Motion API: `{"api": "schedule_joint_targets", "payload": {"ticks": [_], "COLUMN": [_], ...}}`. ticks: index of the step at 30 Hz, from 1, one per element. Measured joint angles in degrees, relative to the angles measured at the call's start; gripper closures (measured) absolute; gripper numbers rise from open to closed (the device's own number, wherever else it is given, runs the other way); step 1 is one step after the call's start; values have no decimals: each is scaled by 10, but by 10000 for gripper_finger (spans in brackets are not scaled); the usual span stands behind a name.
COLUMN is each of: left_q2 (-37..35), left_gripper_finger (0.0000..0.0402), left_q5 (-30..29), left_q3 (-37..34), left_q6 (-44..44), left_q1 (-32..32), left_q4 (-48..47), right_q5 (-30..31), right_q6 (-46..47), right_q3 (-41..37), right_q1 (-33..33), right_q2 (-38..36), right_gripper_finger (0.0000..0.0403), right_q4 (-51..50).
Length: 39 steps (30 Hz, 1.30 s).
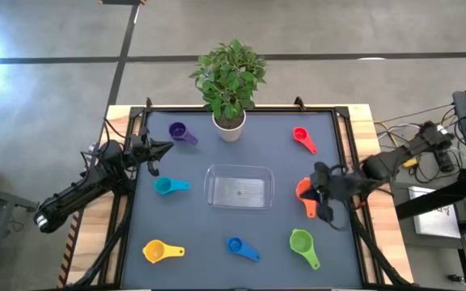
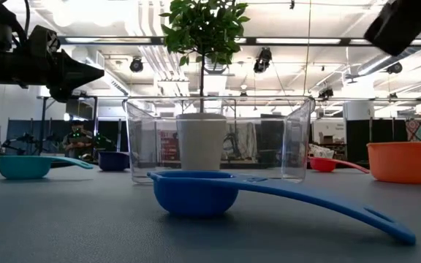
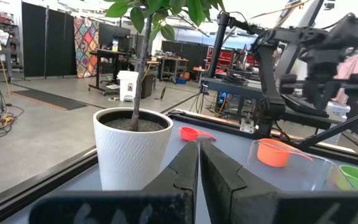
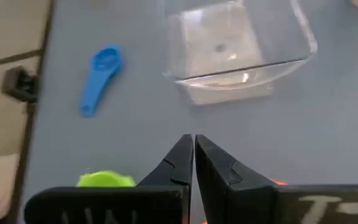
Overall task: Nest measuring cups in basket
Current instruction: Stack the green measuring cup on top of the orange measuring cup
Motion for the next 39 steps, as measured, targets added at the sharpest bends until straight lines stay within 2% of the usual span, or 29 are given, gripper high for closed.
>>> {"api": "schedule_joint_targets", "payload": {"ticks": [3,8,11,18,23,33,39], "left_q2": [0,0,0,0,0,0,0], "left_gripper_finger": [402,402,402,402,402,402,402], "left_q5": [0,0,0,0,0,0,0], "left_q3": [0,0,0,0,0,0,0], "left_q6": [0,0,0,0,0,0,0], "left_q1": [0,0,0,0,0,0,0], "left_q4": [0,0,0,0,0,0,0], "right_q5": [33,22,0,-4,-27,-64,-64], "right_q6": [16,36,57,101,129,139,141], "right_q3": [0,0,-1,-1,-1,-1,-1], "right_q1": [51,86,93,104,114,130,129], "right_q2": [25,65,100,174,220,283,305], "right_gripper_finger": [394,376,340,236,201,215,257], "right_q4": [-6,-7,-11,-11,-6,60,60]}}
